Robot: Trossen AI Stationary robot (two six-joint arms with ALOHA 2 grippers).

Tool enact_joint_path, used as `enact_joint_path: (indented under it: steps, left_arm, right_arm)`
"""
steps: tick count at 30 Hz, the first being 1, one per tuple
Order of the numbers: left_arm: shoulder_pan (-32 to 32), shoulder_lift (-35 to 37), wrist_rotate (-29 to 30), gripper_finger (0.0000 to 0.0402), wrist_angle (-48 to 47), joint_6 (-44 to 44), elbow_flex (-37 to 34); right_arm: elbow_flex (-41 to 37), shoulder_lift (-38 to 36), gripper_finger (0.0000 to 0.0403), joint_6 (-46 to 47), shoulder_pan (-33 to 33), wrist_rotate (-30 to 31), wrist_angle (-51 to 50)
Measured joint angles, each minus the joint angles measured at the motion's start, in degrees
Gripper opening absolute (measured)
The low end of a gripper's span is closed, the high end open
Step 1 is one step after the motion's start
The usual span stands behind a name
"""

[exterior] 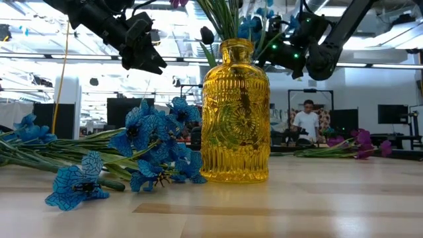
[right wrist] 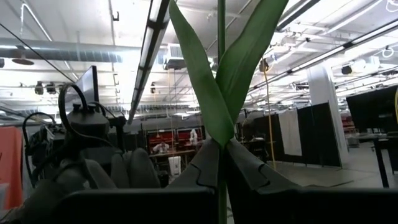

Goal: Sort flowers into vase by color
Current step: Put the black flower into the red crystal vase

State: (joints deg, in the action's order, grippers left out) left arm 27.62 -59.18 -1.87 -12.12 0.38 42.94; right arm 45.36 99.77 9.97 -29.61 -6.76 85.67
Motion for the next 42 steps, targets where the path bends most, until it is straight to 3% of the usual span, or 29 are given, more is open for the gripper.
enact_joint_path:
  steps: [35,42]
  left_arm:
    - [0.0,0.0,1.5,0.0241,0.0,0.1,0.0]
    - [0.8,0.0,4.3,0.0241,0.0,6.6,0.0]
  right_arm:
    - [0.0,0.0,0.0040,-3.6,2.2,0.7,-2.3]
    - [0.0,0.0,0.0040,-2.4,2.3,0.8,-1.8]
